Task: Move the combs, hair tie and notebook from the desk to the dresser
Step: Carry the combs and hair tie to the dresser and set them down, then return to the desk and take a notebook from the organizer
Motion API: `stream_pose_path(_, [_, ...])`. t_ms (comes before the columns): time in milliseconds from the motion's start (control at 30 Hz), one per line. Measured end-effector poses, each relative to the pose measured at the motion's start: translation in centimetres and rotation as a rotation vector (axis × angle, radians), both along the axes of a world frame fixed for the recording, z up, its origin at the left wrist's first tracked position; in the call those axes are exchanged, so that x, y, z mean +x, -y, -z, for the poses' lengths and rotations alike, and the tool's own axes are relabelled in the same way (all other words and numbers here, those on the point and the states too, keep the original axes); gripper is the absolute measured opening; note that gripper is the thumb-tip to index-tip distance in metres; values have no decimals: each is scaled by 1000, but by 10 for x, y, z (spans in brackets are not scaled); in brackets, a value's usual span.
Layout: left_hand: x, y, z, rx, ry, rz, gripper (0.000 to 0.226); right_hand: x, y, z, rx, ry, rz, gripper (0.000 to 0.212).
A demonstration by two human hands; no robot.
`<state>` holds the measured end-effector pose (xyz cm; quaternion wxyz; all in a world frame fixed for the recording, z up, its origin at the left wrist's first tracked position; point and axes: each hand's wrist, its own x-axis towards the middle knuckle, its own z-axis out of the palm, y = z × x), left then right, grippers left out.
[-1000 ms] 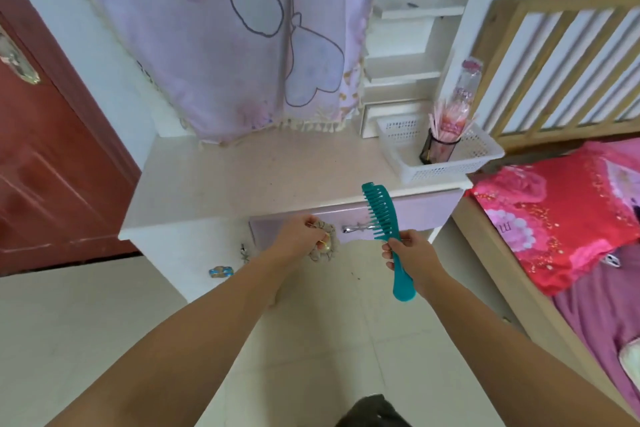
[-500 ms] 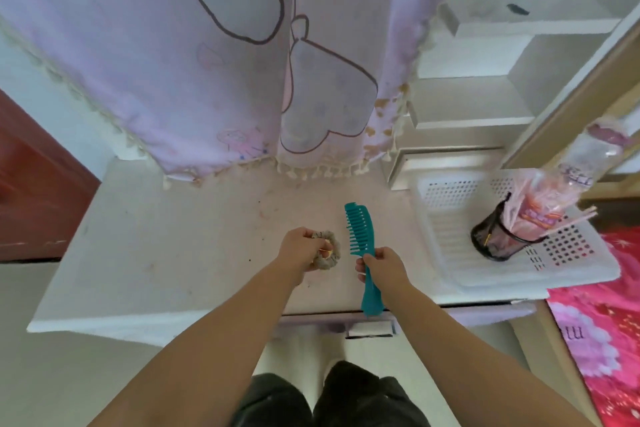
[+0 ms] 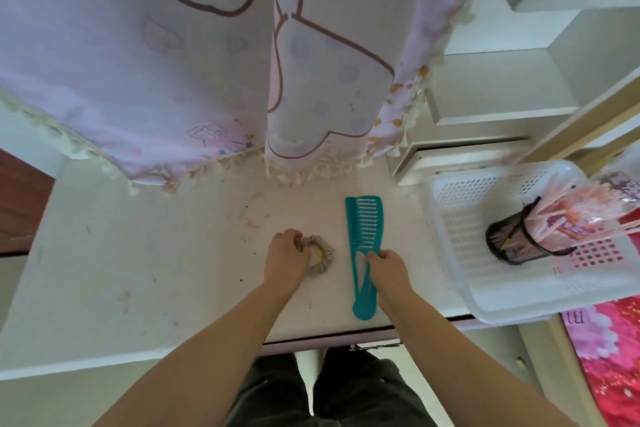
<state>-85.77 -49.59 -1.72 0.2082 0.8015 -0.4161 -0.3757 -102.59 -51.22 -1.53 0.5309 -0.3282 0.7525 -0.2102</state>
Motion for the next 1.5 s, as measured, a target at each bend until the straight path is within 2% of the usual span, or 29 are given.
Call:
stream_pose_path(200, [4, -3, 0, 56, 35, 78, 36, -34, 31, -6, 8, -84, -46, 13])
stream_pose_path(400, [8, -4, 0, 90, 57, 114, 42, -30, 32, -1, -14, -351, -336, 18])
stream_pose_path(500, [12, -3, -1, 92, 61, 121, 42, -27, 25, -2, -89, -452, -378, 14])
stream_pose_path(567, [13, -2, -3, 78, 75, 138, 40, -25, 21, -5, -106, -528, -417, 21])
stream_pose_path(667, [13, 1, -10, -29, 132, 253, 37, -25, 13, -14, -148, -554, -399, 40])
stream_pose_path(733, [9, 6, -18, -107, 160, 375, 35, -24, 1, -22, -217, -556, -377, 41])
stream_pose_path(800, [-1, 8, -27, -180, 196, 541, 34, -24, -22, -28, -293, -640, -354, 42])
stream_pose_path(900, [-21, -2, -38, -377, 350, 851, 36, -22, -77, -31, -369, -853, -273, 46])
stream_pose_path(1000, [-39, -32, -46, -562, 442, 1154, 42, -22, -150, -24, -224, -979, -153, 53])
stream_pose_path(1133, [-64, -97, -47, -693, 433, 1501, 41, -23, -267, -14, -19, -983, 79, 57])
stream_pose_path(1267, [-103, -179, -42, -770, 348, 1826, 44, -16, -395, -13, 160, -975, 324, 58])
stream_pose_path(1500, [-156, -392, -25, -905, 236, 2267, 52, 47, -632, -17, 416, -908, 783, 58])
